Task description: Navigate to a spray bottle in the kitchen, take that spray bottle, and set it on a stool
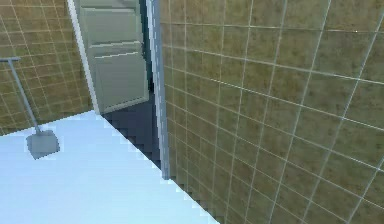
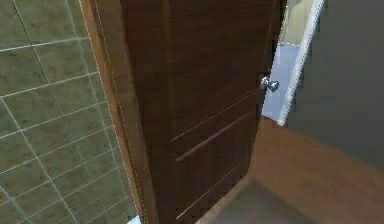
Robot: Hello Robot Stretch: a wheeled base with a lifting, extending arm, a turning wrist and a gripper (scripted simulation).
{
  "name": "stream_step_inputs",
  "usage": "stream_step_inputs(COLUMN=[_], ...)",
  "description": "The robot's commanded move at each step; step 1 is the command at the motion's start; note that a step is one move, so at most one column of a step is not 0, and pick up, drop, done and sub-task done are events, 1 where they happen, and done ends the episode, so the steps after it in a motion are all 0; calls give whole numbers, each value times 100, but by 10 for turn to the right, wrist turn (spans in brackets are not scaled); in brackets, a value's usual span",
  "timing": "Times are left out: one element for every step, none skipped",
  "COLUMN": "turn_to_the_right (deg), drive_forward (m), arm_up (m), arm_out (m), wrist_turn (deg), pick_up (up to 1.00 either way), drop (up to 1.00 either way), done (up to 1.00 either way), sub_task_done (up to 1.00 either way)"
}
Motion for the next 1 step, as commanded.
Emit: stream_step_inputs(turn_to_the_right=[0], drive_forward=[40], arm_up=[0], arm_out=[0], wrist_turn=[0], pick_up=[0], drop=[0], done=[0], sub_task_done=[0])
